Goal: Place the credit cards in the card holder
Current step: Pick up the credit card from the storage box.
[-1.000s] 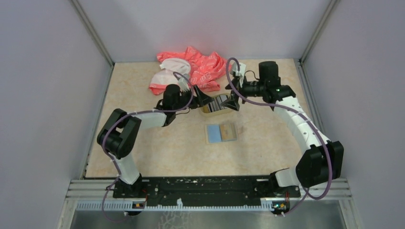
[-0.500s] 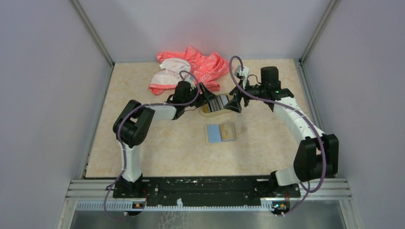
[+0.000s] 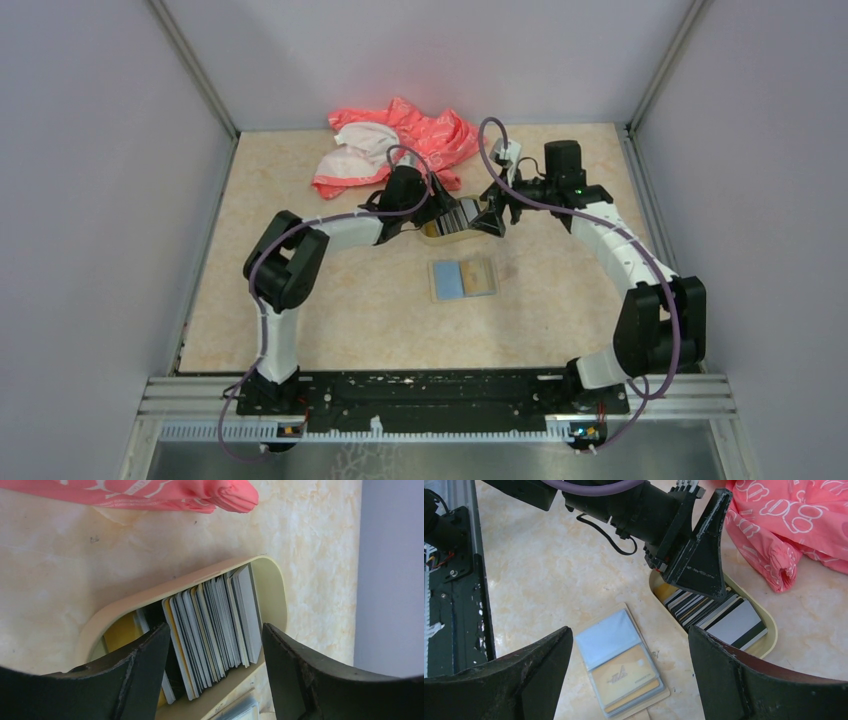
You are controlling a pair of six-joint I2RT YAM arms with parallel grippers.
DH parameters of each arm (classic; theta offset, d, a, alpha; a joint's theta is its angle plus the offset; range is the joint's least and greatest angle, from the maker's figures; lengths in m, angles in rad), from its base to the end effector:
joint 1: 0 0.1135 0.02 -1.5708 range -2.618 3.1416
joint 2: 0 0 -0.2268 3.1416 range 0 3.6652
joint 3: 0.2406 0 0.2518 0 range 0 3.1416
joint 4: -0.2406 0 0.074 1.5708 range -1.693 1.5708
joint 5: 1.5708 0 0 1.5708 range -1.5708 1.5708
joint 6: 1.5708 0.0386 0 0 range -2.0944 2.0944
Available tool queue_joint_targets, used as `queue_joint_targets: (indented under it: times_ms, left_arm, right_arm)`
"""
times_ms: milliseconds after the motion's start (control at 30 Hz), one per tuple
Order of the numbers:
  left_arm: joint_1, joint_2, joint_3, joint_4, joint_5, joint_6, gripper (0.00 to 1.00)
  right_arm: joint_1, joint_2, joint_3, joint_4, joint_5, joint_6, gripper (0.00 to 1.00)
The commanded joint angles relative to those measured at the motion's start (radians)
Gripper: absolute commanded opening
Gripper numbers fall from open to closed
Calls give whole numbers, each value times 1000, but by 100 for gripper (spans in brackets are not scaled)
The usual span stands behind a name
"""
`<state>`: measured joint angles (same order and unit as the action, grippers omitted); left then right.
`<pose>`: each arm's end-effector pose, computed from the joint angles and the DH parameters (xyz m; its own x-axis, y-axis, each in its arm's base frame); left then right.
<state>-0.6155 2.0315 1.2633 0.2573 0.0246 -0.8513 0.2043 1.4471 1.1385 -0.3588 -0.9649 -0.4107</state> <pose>0.3559 -0.2529 0.1348 -0.7104 -0.4186 -0.5658 0.0917 0.7421 -0.6640 0.3056 0.0957 0.2620 -0.2571 -0.2855 -0.9232 -0.9275 0.3411 0.1529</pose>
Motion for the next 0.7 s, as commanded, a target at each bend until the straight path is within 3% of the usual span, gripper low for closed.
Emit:
queue_joint_targets:
  times_ms: [0,667]
  left_arm:
    - [-13,35,65,-96,-74,19,74]
    - [-34,10,94,-159,-110,7,77]
  right_arm:
    - [-11,-3,10,24,-24,-18,84]
    - [-20,-21,11,20,-41,-23,84]
